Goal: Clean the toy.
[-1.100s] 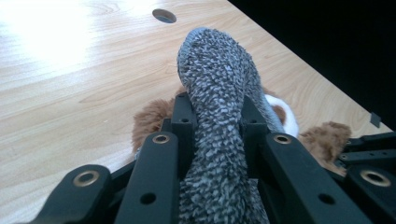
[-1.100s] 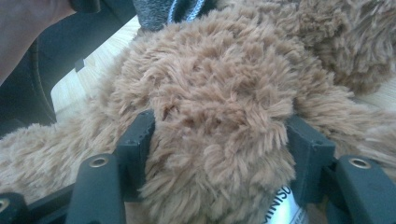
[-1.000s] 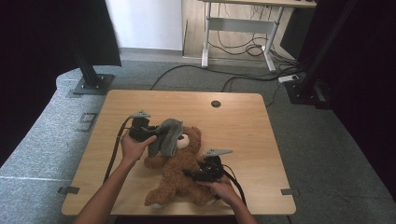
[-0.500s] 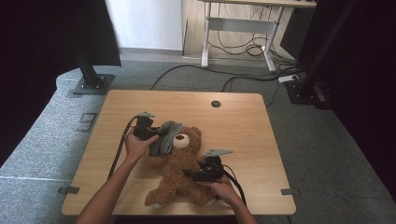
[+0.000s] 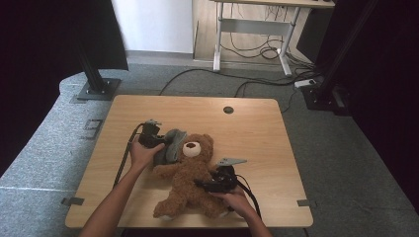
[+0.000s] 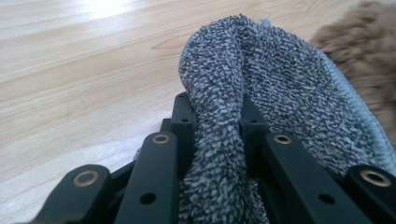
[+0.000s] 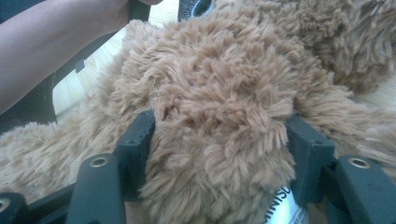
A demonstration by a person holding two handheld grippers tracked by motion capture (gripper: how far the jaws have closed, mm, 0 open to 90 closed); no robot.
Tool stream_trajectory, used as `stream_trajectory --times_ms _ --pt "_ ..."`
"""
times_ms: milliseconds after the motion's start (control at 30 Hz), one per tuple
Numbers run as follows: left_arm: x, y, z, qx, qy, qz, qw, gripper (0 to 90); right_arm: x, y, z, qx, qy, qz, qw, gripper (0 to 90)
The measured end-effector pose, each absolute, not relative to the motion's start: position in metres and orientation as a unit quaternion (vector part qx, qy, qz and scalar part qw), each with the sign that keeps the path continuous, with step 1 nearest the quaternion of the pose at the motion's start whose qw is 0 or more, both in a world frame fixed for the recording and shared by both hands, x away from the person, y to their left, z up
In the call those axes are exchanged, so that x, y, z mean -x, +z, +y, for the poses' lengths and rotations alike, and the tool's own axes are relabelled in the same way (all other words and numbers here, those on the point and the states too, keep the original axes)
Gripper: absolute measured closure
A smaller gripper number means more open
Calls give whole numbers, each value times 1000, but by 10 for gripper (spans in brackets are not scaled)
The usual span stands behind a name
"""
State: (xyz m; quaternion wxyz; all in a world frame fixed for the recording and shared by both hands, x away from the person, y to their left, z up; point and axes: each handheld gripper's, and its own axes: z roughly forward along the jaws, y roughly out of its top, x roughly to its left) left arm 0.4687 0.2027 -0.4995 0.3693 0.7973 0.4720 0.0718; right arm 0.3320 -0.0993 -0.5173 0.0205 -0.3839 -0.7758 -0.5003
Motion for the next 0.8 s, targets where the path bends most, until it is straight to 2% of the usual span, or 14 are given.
stream_trajectory --times_ms 500,733,800 --pt "-469 -500 213 -792 79 487 360 732 -332 -517 -99 385 -501 -775 20 369" --pt "-465 -485 214 -775 62 470 418 733 -332 -518 -99 386 -502 -774 21 369" --pt "-464 -478 209 -783 68 457 417 733 -332 -518 -99 386 -501 -774 21 369"
